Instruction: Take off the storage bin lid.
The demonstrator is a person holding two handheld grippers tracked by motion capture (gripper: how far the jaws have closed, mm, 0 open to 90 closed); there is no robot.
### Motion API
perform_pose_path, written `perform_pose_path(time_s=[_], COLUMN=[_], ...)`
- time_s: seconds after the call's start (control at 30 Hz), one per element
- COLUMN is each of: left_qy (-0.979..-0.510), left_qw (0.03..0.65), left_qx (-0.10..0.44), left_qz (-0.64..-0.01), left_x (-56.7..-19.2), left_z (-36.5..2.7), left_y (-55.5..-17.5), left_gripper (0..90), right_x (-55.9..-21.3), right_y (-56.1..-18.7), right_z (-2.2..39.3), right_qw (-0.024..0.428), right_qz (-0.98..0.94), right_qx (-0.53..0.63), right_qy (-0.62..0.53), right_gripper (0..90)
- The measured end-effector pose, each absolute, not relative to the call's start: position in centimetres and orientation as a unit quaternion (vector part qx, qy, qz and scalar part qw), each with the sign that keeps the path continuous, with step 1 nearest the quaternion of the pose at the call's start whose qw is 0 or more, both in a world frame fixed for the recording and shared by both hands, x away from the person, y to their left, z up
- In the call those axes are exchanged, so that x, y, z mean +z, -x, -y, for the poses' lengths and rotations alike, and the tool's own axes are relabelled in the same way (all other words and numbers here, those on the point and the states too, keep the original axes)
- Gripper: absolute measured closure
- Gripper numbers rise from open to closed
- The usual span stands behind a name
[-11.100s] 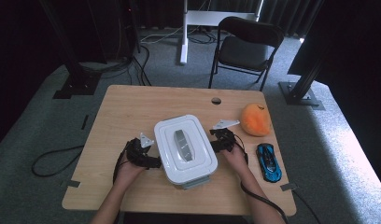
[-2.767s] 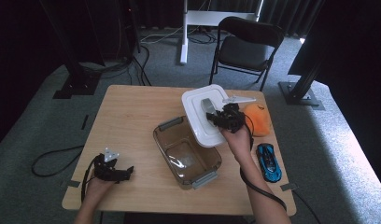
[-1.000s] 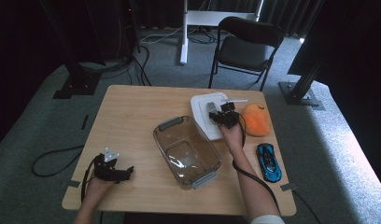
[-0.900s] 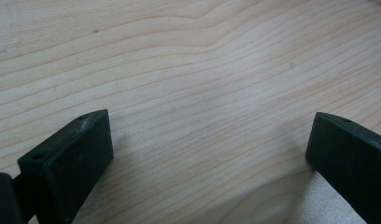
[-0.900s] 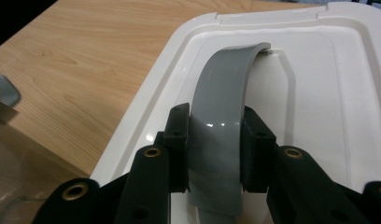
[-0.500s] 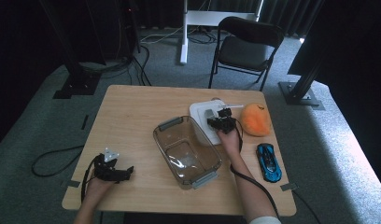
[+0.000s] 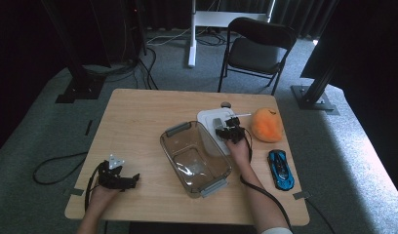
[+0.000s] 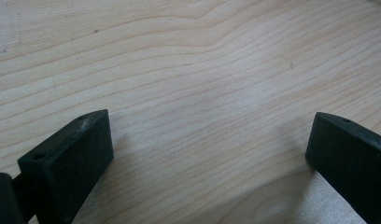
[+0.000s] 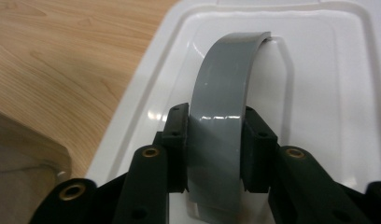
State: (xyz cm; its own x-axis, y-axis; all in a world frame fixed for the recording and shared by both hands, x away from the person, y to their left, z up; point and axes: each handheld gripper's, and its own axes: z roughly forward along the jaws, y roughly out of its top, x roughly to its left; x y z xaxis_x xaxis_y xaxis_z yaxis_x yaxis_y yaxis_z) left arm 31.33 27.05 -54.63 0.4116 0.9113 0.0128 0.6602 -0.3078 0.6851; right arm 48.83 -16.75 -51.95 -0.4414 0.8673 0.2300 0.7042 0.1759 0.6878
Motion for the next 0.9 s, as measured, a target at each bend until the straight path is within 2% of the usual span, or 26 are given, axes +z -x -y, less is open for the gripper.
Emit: perform_pose_path(time_s=[0.13, 0.3, 0.6, 0.9], left_qy=[-0.782, -0.782, -0.782, -0.782], left_qw=[0.306, 0.306, 0.306, 0.306], left_qx=[0.205, 0.205, 0.206, 0.205], left_qz=[-0.502, -0.502, -0.503, -0.503], left_x=[-54.6, -54.6, -54.6, -54.6], left_z=[-27.1, -27.1, -27.0, -27.0], left_y=[-31.3, -31.3, -31.3, -31.3], left_gripper=[1.2, 1.1, 1.2, 1.2], right_x=[-51.5, -50.7, -49.7, -48.2], right_y=[-48.6, -48.1, -47.3, -46.4], right_z=[16.5, 16.7, 17.8, 18.9], right_qw=[0.115, 0.124, 0.129, 0.140], right_qz=[-0.766, -0.765, -0.760, -0.754], right_qx=[0.373, 0.373, 0.378, 0.385], right_qy=[-0.511, -0.510, -0.513, -0.513], right_gripper=[54.8, 48.5, 40.0, 37.0])
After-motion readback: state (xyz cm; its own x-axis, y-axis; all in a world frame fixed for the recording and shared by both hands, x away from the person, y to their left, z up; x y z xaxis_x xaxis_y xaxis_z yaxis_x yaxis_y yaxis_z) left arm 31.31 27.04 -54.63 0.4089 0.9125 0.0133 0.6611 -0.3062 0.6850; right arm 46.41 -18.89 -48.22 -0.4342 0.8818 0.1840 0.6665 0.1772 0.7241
